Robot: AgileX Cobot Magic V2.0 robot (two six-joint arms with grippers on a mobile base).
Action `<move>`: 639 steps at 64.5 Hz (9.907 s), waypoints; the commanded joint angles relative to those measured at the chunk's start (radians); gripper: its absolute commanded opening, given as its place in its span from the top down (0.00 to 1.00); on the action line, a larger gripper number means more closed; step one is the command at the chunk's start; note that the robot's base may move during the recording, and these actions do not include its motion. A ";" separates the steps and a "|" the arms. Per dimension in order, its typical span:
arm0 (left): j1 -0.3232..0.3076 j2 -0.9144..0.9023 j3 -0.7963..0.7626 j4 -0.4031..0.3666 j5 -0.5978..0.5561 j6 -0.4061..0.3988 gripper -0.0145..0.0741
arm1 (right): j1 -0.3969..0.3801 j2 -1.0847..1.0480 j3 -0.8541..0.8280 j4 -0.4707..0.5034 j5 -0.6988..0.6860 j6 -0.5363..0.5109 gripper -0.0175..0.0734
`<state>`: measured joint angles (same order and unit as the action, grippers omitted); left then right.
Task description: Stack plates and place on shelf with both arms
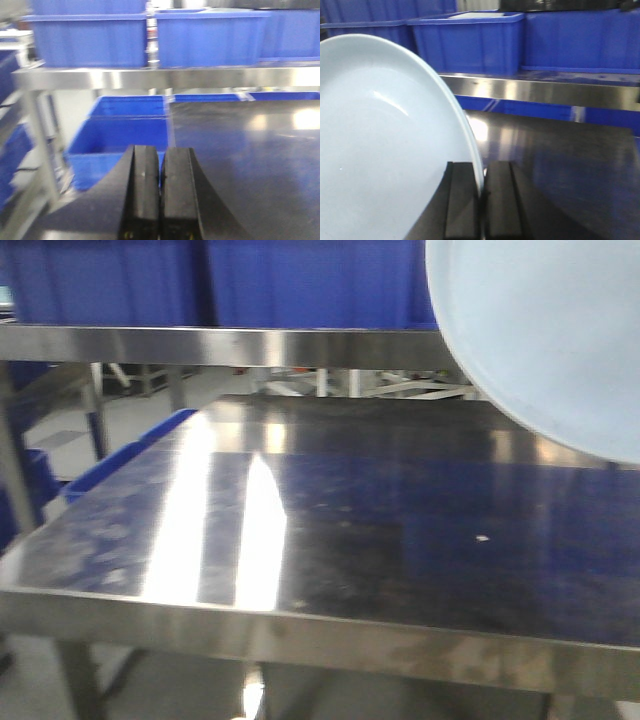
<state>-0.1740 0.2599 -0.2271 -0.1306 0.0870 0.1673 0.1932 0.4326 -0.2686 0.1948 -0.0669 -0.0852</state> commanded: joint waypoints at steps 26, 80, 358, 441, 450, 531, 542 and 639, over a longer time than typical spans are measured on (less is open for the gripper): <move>-0.001 0.007 -0.033 0.000 -0.079 -0.004 0.74 | -0.007 0.003 -0.033 -0.002 -0.102 -0.003 0.75; -0.001 0.007 -0.033 0.000 -0.079 -0.004 0.74 | -0.007 0.003 -0.033 -0.002 -0.102 -0.003 0.75; -0.001 0.010 -0.033 0.000 -0.079 -0.004 0.74 | -0.007 0.003 -0.033 -0.002 -0.102 -0.003 0.75; -0.001 0.010 -0.033 0.000 -0.079 -0.004 0.74 | -0.007 0.003 -0.033 -0.002 -0.102 -0.003 0.75; -0.001 0.010 -0.033 0.000 -0.079 -0.004 0.74 | -0.007 0.003 -0.033 -0.002 -0.102 -0.003 0.75; -0.001 0.010 -0.033 0.000 -0.079 -0.004 0.74 | -0.005 0.305 -0.336 0.006 -0.021 0.016 0.75; -0.001 0.010 -0.033 0.000 -0.079 -0.004 0.74 | -0.005 0.548 -0.457 0.006 -0.068 0.016 0.75; -0.001 0.010 -0.033 0.000 -0.079 -0.004 0.74 | -0.077 -0.225 -0.247 0.060 0.419 -0.143 0.75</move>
<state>-0.1740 0.2576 -0.2271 -0.1306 0.0870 0.1673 0.1228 0.1997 -0.4904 0.2523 0.4201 -0.2174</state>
